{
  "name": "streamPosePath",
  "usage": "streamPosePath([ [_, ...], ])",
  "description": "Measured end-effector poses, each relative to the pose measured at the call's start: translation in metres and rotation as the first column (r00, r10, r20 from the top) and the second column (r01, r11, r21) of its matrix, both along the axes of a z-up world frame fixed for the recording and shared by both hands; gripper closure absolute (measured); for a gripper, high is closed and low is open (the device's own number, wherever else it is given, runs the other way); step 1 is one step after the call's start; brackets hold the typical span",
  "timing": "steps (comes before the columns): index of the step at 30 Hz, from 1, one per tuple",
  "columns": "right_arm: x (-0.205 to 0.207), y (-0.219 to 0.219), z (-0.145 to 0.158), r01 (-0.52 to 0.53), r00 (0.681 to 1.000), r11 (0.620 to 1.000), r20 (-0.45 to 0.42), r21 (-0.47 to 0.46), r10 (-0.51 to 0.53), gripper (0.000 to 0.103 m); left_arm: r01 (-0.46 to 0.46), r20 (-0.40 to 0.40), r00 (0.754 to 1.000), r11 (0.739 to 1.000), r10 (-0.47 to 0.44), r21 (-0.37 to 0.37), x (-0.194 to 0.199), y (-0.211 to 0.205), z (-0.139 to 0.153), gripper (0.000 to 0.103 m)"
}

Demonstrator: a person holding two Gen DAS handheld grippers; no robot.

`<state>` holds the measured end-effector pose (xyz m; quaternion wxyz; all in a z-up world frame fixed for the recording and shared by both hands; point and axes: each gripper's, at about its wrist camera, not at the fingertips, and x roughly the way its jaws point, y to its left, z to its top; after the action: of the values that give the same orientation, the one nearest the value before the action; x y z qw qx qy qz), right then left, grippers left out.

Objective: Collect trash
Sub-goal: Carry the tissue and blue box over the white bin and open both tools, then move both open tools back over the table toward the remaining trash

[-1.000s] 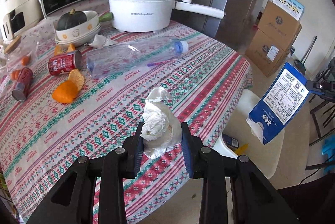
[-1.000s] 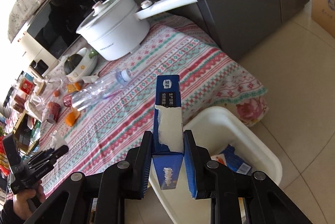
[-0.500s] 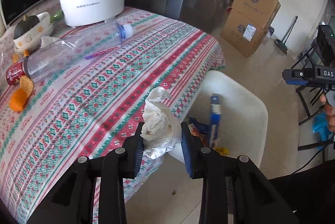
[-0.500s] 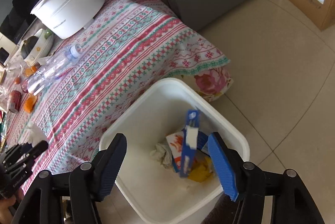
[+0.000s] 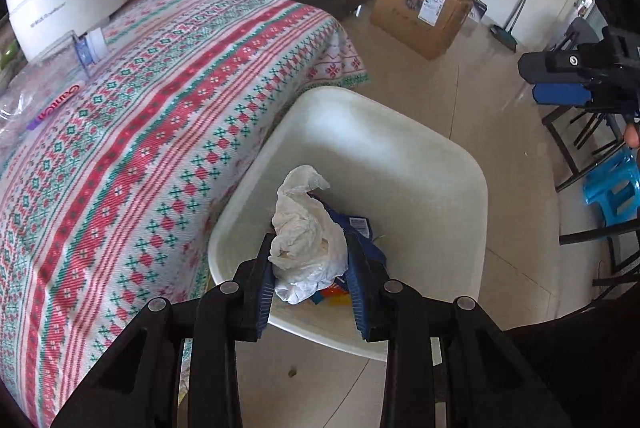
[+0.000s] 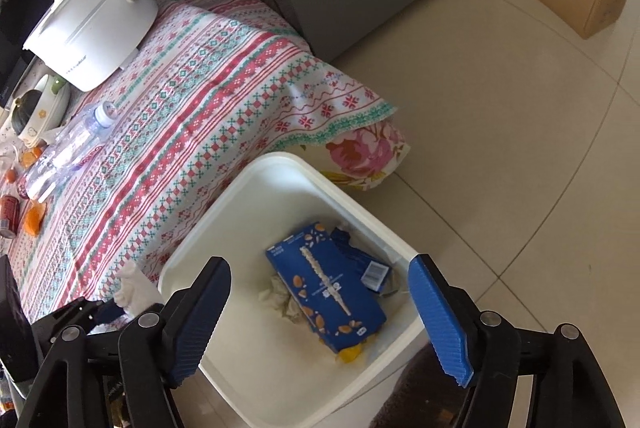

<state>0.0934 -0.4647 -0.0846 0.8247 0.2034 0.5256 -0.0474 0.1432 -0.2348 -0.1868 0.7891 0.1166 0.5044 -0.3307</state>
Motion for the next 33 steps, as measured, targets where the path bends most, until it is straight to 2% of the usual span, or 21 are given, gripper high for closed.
streamPosePath([
  [3,-0.001,-0.006,-0.003,0.017,1.000,1.000,-0.007,-0.003,-0.017,0.024,0.012,0.007,1.000,1.000,-0.012,-0.006,0.000,-0.003,0.000,0.065],
  [5,-0.001,-0.008,-0.006,0.023,1.000,1.000,-0.020,-0.003,-0.023,0.023,0.009,0.006,1.000,1.000,-0.010,0.006,0.001,-0.003,0.000,0.048],
  [7,-0.002,-0.009,-0.009,0.026,0.999,1.000,-0.028,-0.006,-0.026,0.023,-0.008,0.040,0.999,1.000,0.007,0.025,0.001,0.001,0.004,0.034],
  [11,-0.002,-0.009,-0.009,0.027,0.999,1.000,-0.028,-0.015,-0.027,0.023,-0.041,0.092,0.995,0.998,0.037,0.037,0.003,0.019,0.018,0.023],
  [16,0.001,-0.004,-0.009,0.018,0.999,1.000,-0.031,-0.019,-0.019,0.022,-0.103,0.130,0.987,0.994,0.098,0.035,0.007,0.054,0.035,0.017],
  [23,0.009,0.015,-0.005,-0.015,1.000,1.000,-0.026,-0.025,0.015,0.022,-0.215,0.146,0.967,0.975,0.207,0.045,0.013,0.113,0.049,0.016],
  [33,0.027,0.058,0.004,-0.069,0.998,0.997,-0.004,-0.020,0.069,0.021,-0.378,0.178,0.914,0.925,0.366,0.041,0.014,0.205,0.067,0.016],
])
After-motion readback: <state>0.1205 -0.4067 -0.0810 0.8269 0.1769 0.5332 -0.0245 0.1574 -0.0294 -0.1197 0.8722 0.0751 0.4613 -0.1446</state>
